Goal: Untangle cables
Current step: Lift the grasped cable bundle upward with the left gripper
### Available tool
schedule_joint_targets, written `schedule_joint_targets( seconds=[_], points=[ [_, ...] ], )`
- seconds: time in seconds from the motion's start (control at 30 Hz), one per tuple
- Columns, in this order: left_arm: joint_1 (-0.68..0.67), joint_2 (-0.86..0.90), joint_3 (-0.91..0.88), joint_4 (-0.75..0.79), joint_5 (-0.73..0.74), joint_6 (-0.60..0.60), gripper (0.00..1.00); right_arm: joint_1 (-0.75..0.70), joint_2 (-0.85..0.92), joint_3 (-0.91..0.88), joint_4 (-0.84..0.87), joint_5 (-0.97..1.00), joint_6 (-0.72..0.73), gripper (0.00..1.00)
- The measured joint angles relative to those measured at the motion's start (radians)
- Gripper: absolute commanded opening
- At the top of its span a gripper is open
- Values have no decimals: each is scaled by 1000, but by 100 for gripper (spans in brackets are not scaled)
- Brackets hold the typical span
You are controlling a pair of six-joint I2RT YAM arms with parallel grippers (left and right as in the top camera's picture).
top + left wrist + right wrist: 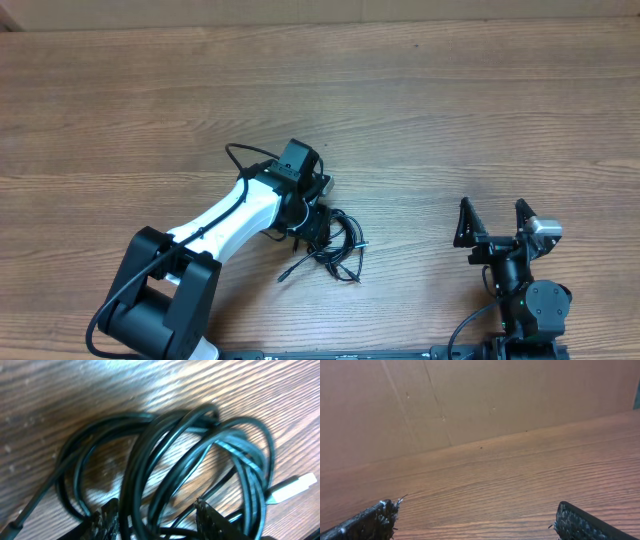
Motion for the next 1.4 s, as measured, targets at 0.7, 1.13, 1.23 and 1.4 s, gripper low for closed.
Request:
schedule_joint_targets(
  seconds=[0.7,1.13,1.23,1.4],
  points=[
    [0,4,90,-76,101,-3,4,0,0,0,0,0,0,100],
    [0,5,363,-230,190,12,4,0,0,0,0,0,0,100],
    [0,5,364,-237,193,12,4,0,0,0,0,0,0,100],
    [0,5,364,-254,192,24,4,0,0,0,0,0,0,100]
  ],
)
